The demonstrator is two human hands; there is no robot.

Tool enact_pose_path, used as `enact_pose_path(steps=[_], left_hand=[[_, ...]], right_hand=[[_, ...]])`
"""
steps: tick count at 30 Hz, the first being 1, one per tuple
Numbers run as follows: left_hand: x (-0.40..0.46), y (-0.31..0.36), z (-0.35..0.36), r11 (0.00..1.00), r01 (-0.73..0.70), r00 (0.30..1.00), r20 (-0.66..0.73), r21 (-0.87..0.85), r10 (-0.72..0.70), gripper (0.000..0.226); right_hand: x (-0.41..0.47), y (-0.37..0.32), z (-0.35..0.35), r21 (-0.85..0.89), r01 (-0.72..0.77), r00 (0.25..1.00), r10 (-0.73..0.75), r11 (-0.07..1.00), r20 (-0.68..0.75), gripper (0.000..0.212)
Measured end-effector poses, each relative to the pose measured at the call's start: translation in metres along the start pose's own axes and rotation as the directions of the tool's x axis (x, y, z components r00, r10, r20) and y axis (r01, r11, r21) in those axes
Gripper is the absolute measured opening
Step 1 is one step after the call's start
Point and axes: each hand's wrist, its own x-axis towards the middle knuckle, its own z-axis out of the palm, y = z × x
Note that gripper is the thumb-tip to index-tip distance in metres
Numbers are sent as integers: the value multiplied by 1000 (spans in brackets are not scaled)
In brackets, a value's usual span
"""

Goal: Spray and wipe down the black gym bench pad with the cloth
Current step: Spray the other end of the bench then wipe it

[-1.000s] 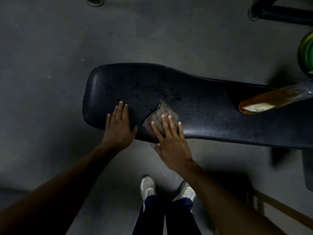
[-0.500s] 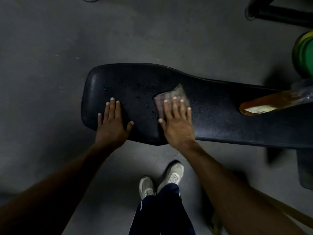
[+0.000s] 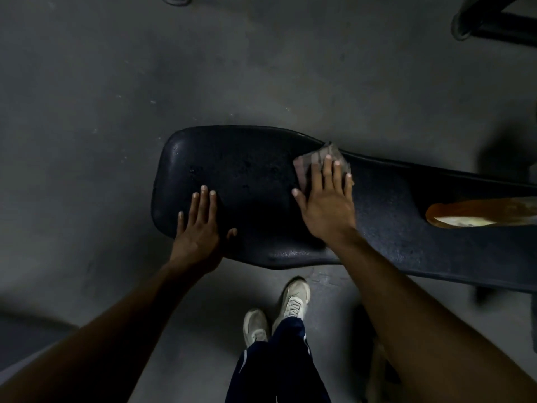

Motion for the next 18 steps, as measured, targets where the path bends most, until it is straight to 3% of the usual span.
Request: enact_pose_path(steps=[5, 11, 14, 18], left_hand=[[3, -1, 6, 1000, 7, 999, -34, 30, -6, 89], [1, -3, 9, 998, 4, 997, -72, 62, 1, 88], [0, -2, 6, 999, 8, 998, -66, 45, -5, 87], [0, -1, 6, 1000, 11, 998, -65, 17, -9, 87]], right_hand=[[29, -38, 0, 7, 174, 984, -174, 985, -35, 80], [-21, -47, 23, -93, 425, 904, -428, 900, -7, 81], [-40, -23, 25, -115, 435, 900, -434, 893, 35, 79], [-22, -8, 8, -128, 326, 945, -326, 937, 22, 71]])
